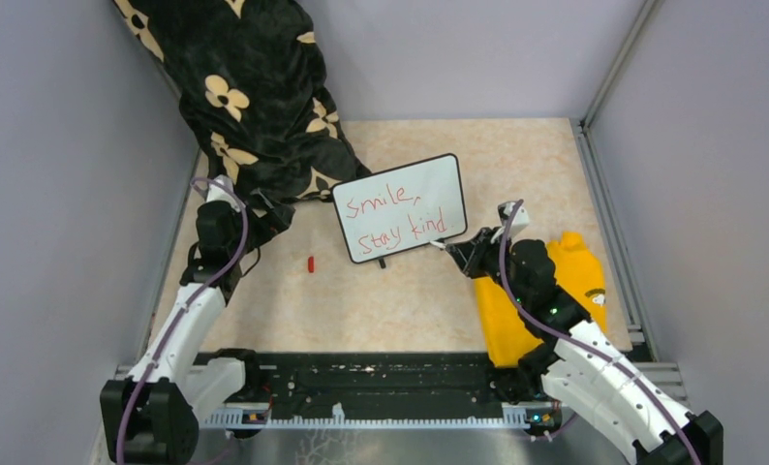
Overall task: Write a sentence on the whiteboard
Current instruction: Close the whiteboard marker at the center of the board.
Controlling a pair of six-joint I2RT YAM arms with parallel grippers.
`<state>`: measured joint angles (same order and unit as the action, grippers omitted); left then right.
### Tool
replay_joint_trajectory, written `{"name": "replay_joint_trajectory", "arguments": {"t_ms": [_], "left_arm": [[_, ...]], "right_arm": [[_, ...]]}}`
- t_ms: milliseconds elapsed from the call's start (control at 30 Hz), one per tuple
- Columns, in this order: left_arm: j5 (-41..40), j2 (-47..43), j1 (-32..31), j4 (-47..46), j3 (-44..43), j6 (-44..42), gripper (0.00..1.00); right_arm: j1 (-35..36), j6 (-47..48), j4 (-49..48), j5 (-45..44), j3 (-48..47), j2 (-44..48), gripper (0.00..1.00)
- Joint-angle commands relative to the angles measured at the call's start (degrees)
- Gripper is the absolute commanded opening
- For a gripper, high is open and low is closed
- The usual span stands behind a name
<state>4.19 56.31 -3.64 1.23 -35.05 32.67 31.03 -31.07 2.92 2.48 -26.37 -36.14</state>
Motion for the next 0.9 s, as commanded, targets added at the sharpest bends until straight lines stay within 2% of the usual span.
{"name": "replay_joint_trajectory", "arguments": {"t_ms": [0, 67, 100, 233, 300, 400, 500, 600, 733, 867], "left_arm": [[4.76, -3.16, 0.04, -0.79, 2.81, -1.56, 0.99], [5.61, -3.02, 0.04, 0.41, 2.69, -2.15, 0.99], [6.19, -1.63, 0.04, 3.89, 0.92, -2.74, 0.99], [9.35, 10.24, -0.38, 19.46, -8.12, -8.52, 0.99], [8.81, 15.42, -0.95, 23.39, -10.46, -10.14, 0.99], [7.33, 18.94, -5.74, 23.69, -10.65, -12.73, 0.92], [-0.64, 22.45, -13.49, 25.49, -12.84, -14.86, 0.86], [-3.49, 26.54, -14.38, 27.1, -15.65, -14.64, 0.78], [-6.7, 30.54, -14.38, 28.88, -19.46, -14.39, 0.73], [-7.64, 32.49, -14.38, 29.32, -21.3, -15.0, 0.56]], "right_arm": [[0.7, 2.34, -0.2, -2.01, -3.48, 0.49, 0.0], [0.7, 2.13, 0.23, -1.83, -3.51, 1.03, 0.0], [0.7, 1.89, 0.32, -1.72, -3.4, 1.21, 0.0], [0.66, 1.31, 0.64, -1.02, -3.04, 1.26, 0.0], [0.74, 1.07, 0.96, -0.84, -3.05, 1.21, 0.0], [0.76, 1.17, 1.73, -0.42, -3.35, 1.2, 0.0], [0.71, 1.61, 2.87, -1.02, -3.73, 1.61, 0.0], [0.77, 1.51, 3.9, -1.51, -3.99, 2.5, 0.0], [0.75, 1.01, 5.95, -1.27, -4.25, 3.71, 0.0], [0.78, 1.5, 7.78, -2.29, -4.31, 4.91, 0.0]]}}
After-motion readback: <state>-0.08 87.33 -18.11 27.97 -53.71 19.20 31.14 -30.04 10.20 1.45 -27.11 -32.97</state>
